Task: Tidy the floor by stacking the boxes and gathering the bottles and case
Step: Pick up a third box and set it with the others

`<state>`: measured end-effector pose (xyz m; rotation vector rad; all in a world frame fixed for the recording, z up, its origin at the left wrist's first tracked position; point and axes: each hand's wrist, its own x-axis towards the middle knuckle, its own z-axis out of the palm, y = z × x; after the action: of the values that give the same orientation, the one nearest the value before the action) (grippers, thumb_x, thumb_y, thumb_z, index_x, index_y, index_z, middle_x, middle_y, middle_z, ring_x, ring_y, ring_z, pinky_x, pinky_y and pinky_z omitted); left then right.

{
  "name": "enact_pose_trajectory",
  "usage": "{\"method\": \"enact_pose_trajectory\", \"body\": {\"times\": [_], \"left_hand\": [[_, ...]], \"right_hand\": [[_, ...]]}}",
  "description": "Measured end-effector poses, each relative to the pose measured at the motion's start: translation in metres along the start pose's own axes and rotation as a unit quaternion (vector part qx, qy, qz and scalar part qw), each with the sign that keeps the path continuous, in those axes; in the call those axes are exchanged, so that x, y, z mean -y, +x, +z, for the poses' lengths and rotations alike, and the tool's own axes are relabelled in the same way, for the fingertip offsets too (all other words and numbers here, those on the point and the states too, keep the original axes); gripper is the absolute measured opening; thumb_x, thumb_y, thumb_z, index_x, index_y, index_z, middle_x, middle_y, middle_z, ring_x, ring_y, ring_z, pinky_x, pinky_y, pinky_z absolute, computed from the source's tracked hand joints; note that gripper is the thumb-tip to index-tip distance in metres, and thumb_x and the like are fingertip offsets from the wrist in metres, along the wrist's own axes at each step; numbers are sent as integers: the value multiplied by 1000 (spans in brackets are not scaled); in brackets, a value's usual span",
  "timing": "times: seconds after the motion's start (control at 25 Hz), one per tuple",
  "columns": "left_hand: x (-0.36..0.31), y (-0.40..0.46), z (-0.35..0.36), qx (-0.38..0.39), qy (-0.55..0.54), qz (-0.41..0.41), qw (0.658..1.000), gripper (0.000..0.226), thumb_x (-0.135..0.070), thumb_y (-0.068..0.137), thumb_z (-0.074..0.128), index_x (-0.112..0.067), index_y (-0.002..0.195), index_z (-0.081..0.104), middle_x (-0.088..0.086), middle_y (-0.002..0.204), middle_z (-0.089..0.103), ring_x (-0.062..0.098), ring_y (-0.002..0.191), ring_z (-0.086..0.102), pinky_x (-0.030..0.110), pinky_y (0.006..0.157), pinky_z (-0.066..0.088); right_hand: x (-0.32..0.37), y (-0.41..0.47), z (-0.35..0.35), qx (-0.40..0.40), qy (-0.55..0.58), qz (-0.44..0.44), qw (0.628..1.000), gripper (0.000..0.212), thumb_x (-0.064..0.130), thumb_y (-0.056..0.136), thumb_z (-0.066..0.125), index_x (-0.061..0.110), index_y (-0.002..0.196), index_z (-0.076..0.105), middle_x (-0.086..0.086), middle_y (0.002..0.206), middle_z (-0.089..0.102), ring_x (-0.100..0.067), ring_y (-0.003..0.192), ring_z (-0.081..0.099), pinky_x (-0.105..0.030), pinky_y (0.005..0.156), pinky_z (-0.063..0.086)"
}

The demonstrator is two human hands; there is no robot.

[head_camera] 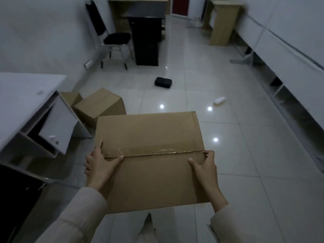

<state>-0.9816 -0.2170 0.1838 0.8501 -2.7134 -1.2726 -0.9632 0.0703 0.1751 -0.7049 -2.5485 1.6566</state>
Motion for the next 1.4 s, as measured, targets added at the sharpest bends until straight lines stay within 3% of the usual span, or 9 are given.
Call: {"method": "enact_pose_trajectory", "body": {"times": [0.36, 0.52, 0.76, 0.92, 1.04, 1.4], "left_hand": [[-4, 167, -29, -92, -23, -49, 994, 85, -33, 70, 75, -34, 141, 29, 18, 146, 26, 39, 133, 27, 51, 110, 23], [-35, 244, -17, -131, -41, -82, 987, 84, -35, 70, 76, -34, 140, 30, 19, 145, 26, 42, 131, 27, 56, 109, 25], [-107, 352, 2, -186, -63, -111, 974, 84, -33, 69, 77, -27, 141, 34, 19, 145, 29, 42, 131, 30, 54, 108, 24], [-137, 433, 12, -189, -86, -90, 974, 78, -30, 73, 74, -28, 140, 34, 19, 146, 29, 42, 132, 30, 55, 109, 27], [-155, 511, 17, -183, -90, -81, 976, 74, -24, 77, 71, -28, 141, 33, 19, 147, 28, 39, 134, 28, 51, 110, 26], [-214, 767, 5, -157, -131, -86, 975, 68, -10, 81, 65, -26, 141, 36, 19, 145, 31, 37, 135, 29, 48, 112, 28]], "right_hand": [[93, 144, 138, 94, -20, -69, 993, 46, 24, 82, 66, 12, 116, 37, -4, 105, 53, -22, 88, 50, -33, 77, 41], [142, 238, 180, 136, -29, -110, 984, 44, 23, 82, 66, 11, 114, 38, -2, 101, 52, -24, 89, 52, -32, 75, 41], [223, 372, 227, 168, -47, -165, 971, 43, 23, 84, 64, 8, 114, 37, -1, 101, 50, -20, 84, 49, -21, 56, 36], [269, 454, 264, 177, -52, -187, 965, 42, 25, 84, 63, 9, 113, 37, -1, 101, 50, -21, 85, 50, -28, 60, 38], [304, 518, 305, 176, -52, -189, 965, 42, 26, 84, 64, 10, 113, 37, -1, 102, 50, -21, 88, 50, -34, 72, 41], [431, 701, 453, 186, -41, -182, 965, 46, 23, 82, 66, 10, 116, 37, -1, 105, 49, -21, 94, 50, -36, 79, 43]]}}
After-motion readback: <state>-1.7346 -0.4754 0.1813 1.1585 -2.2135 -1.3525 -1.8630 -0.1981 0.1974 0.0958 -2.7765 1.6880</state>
